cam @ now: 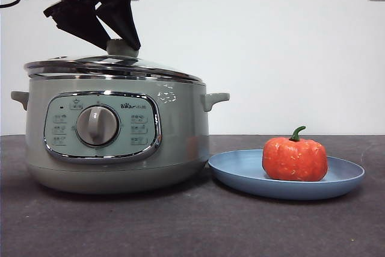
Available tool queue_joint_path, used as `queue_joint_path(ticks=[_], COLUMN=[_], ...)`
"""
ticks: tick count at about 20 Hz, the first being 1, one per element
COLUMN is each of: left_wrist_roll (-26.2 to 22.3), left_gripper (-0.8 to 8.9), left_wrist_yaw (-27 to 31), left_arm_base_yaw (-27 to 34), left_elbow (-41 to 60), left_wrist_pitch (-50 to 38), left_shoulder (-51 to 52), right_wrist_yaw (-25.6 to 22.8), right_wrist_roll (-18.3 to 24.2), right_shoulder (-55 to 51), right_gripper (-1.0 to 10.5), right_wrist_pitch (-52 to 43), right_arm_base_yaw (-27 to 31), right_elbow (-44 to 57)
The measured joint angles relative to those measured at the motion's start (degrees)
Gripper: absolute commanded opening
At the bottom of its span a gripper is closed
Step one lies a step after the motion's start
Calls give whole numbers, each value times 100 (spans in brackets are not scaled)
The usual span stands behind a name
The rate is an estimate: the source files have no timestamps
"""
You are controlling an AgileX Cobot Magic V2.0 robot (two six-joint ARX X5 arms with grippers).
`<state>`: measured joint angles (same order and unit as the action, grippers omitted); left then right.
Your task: Take the pumpkin out from the steamer,put the pumpkin in the blue plate,close the lid
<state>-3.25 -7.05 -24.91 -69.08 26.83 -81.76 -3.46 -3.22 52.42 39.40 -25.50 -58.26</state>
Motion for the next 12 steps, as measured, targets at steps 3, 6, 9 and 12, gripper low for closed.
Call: queue_joint_path(ticks=[3,6,9,12], left_wrist_roll=[15,26,28,28], left_gripper=[-9,-9,-9,-9], left_wrist_yaw=[-2,17,24,20], left_arm_base_yaw=[-20,-42,-55,-59], left_elbow=[-4,-4,-7,-37], left_wrist_pitch=[2,-13,-68,-79], left_shoulder=[-11,-11,-57,-109], right_wrist_yaw=[0,0,0,2], right_wrist_roll=[0,0,0,0], right_shoulder=[0,0,0,0], right_gripper=[504,504,504,504], right_wrist_pitch=[15,17,26,59], right_arm_base_yaw=[0,0,0,0], right_elbow=[0,0,0,0])
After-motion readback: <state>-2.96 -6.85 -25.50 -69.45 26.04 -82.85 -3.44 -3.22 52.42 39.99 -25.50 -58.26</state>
